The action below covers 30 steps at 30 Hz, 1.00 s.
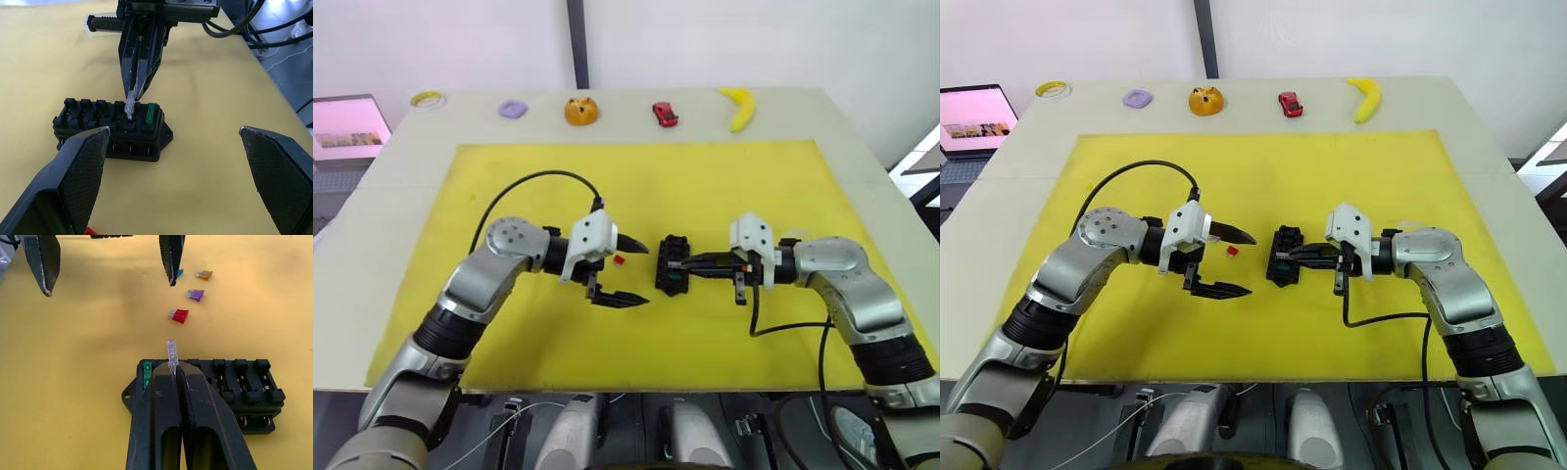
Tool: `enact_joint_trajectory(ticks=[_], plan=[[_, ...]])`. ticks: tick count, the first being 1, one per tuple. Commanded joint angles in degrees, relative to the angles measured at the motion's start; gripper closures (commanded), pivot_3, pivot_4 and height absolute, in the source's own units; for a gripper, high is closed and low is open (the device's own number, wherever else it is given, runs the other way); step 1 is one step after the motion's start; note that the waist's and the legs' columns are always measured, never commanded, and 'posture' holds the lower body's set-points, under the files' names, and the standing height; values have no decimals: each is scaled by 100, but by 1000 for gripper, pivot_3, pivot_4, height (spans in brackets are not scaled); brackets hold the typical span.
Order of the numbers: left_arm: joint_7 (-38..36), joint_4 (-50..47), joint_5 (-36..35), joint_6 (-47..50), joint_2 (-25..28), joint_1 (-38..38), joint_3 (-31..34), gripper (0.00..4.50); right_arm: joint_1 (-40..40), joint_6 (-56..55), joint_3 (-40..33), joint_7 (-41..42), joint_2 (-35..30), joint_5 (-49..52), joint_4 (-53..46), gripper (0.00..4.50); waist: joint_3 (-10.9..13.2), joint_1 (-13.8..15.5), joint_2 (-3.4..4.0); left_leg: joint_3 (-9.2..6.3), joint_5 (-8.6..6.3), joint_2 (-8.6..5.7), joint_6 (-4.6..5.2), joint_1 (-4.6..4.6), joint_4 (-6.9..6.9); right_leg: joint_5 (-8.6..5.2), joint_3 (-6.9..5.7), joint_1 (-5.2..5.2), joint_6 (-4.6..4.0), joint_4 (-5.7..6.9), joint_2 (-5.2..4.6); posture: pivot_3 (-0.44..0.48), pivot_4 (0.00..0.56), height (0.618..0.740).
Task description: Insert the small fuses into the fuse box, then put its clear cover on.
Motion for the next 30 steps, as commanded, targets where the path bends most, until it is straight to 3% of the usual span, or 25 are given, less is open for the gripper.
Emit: enact_joint_trajectory(ticks=[1,30], plan=[[-23,-135,-11,-48,-17,-98,82,28,10,-69,-129,-38,-11,26,-131,4500,0,0,0,0,0,0,0,0,0,0,0,0,0,0,0,0,150,735],[-16,-96,46,-61,-50,-123,83,28,49,-185,-3,-104,78,-197,-18,4500,0,1,0,0,0,0,0,0,7,0,0,0,0,8,0,0,150,735]])
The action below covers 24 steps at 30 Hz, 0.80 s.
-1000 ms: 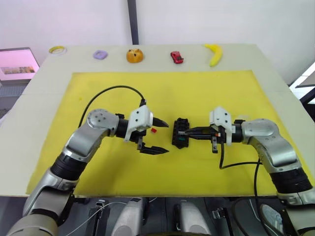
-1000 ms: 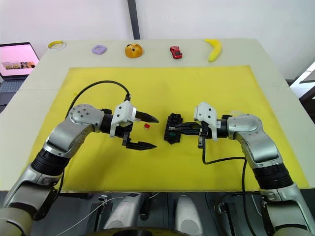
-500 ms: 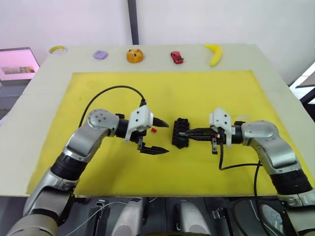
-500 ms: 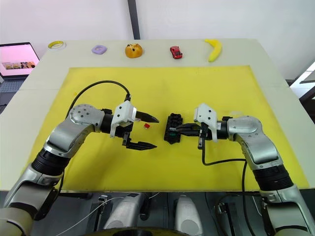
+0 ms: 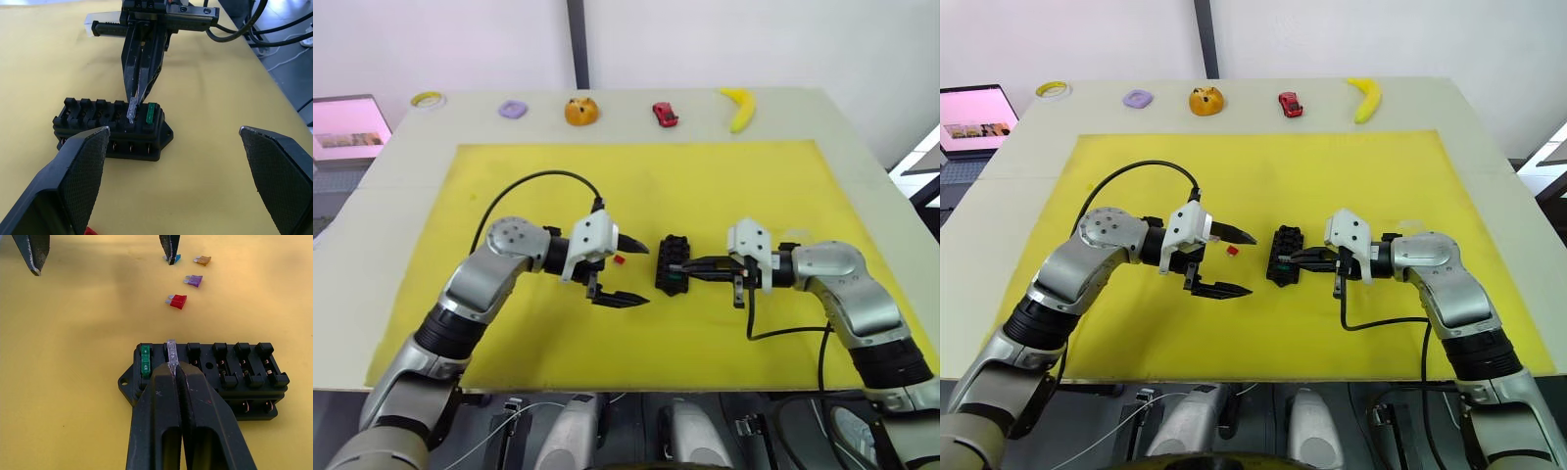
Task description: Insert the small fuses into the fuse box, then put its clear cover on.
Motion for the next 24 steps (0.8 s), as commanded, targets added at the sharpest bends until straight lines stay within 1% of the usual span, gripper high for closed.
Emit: enact_joint_trajectory(ticks=[1,24], plan=[[-15,-99,-10,-61,-27,-119,83,28,-55,-39,-55,-29,50,38,-90,4500,0,-1,0,0,0,0,0,0,0,0,0,0,0,0,0,0,150,735],[-5,-61,17,-91,-70,-139,82,28,7,-120,104,-140,-11,-304,-86,4500,-1,-1,0,0,-1,0,1,4,3,0,0,4,0,2,0,0,150,735]])
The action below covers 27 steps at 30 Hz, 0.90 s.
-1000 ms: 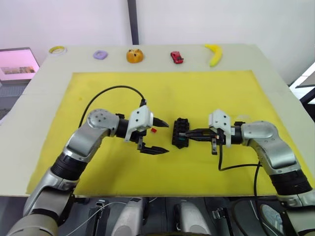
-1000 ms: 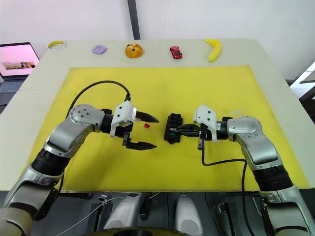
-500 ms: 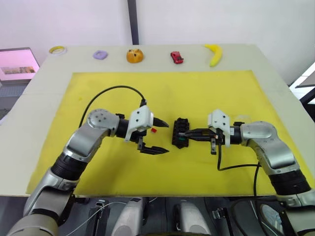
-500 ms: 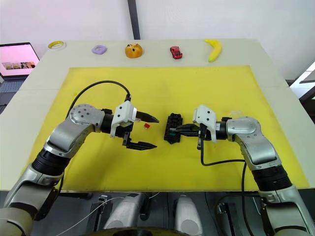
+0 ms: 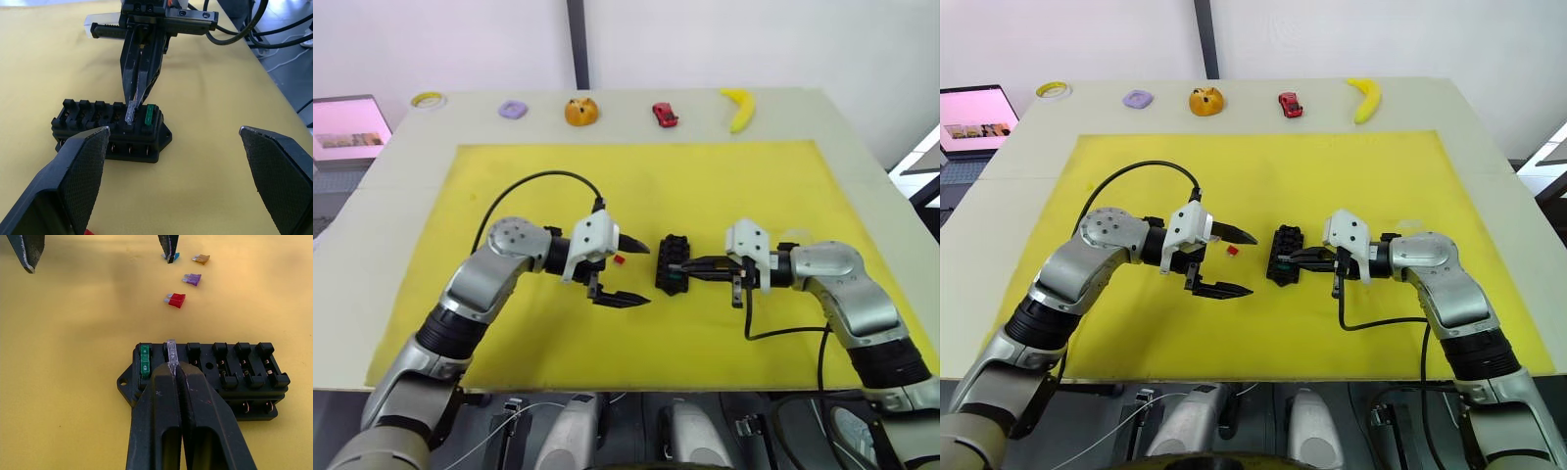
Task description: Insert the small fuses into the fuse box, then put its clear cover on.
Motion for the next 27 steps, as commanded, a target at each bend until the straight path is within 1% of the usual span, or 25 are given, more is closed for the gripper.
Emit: enact_joint_trajectory(ticks=[1,8,11,18,27], plan=[[-5,-75,9,-93,-34,-136,81,28,18,-83,73,-98,-26,-195,-86,4500,0,0,0,0,0,0,0,0,0,0,0,0,0,1,0,0,150,735],[4,-67,11,-96,-74,-137,81,28,122,-278,70,-204,78,-230,-61,4500,0,-1,0,-1,-2,0,2,2,10,0,0,2,0,10,0,0,150,735],[5,-78,14,-100,-88,-121,69,28,224,-579,93,-265,116,-330,93,4500,-1,-5,-1,-1,-2,0,3,2,14,0,0,2,0,16,1,0,150,735],[-3,-104,21,-103,-84,-91,71,28,366,-882,-41,-201,116,-260,377,4500,-1,3,0,-2,-3,1,4,4,32,-1,0,5,0,33,2,0,150,735],[-13,-73,32,-110,-98,-139,61,28,267,-794,-6,-215,159,-194,478,4500,-1,0,0,-5,-4,0,6,5,43,-1,-2,11,0,35,2,0,150,735]])
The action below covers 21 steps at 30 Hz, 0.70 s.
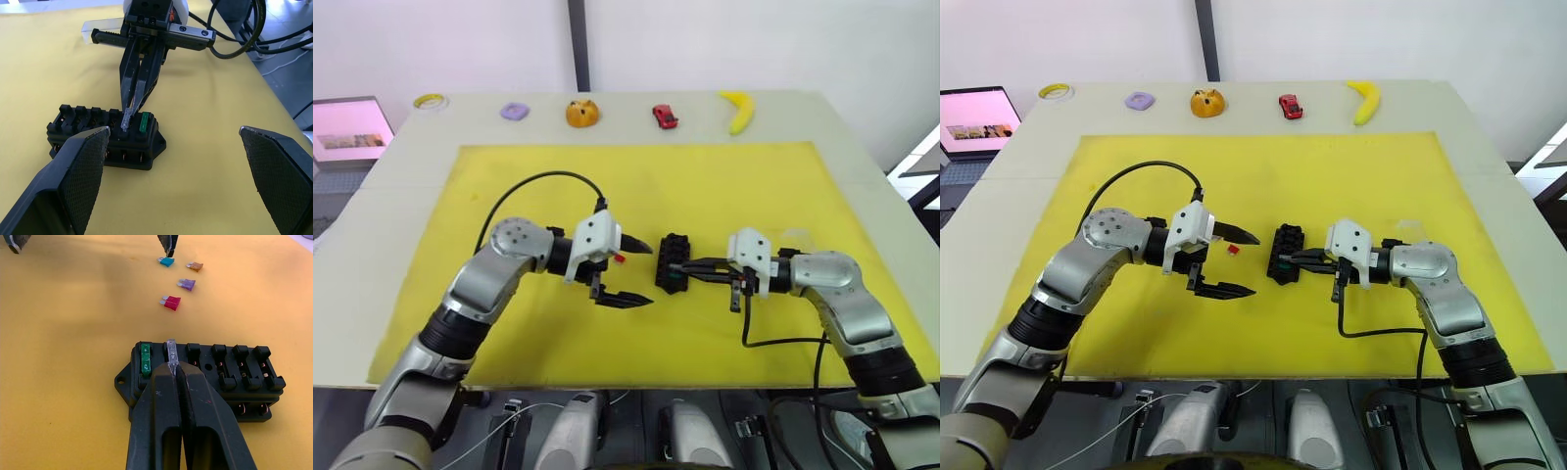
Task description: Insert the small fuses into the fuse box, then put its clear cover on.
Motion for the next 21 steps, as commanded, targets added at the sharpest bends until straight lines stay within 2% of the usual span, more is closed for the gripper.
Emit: enact_joint_trajectory(ticks=[1,10,21], plan=[[-15,-70,25,-102,-19,-146,62,28,-19,165,37,-1,16,-52,142,4500,0,0,0,0,0,0,0,0,0,0,0,0,0,0,0,0,150,735],[-20,-77,39,-105,-11,-112,84,28,-70,495,-150,170,-66,347,-386,4500,0,0,0,0,0,0,0,-1,0,0,0,-3,0,1,0,0,150,735],[-21,18,75,-140,-72,-150,88,28,-55,377,-71,26,44,129,-181,4500,0,1,0,0,0,-1,0,-3,0,0,0,-4,0,1,-1,0,150,735]])
